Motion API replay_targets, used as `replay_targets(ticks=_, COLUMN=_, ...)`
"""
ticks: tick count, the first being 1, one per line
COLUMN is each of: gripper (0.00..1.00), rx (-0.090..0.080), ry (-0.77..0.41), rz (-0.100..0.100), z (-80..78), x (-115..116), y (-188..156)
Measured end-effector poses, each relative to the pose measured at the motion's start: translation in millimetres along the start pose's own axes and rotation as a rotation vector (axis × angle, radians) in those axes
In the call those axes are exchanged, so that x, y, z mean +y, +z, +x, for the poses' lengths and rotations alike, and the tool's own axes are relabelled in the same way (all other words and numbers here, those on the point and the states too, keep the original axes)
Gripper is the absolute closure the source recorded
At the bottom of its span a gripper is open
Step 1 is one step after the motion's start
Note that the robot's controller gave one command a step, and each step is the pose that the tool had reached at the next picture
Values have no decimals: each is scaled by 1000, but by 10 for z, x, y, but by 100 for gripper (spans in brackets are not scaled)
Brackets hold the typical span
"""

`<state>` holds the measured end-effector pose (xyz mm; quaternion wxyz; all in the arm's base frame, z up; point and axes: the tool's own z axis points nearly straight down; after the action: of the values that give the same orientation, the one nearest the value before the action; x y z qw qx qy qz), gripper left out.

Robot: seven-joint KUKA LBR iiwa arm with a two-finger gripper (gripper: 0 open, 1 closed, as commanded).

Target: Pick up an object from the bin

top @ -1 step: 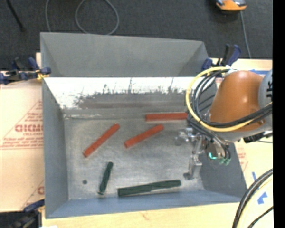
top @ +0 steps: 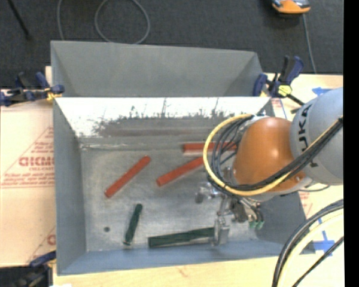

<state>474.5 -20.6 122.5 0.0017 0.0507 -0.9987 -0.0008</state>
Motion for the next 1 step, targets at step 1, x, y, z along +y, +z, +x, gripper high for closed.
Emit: replay_targets(ticks=1, gripper=0, rx=-8, ry=6, rz=1, z=-83, x=255, y=3)
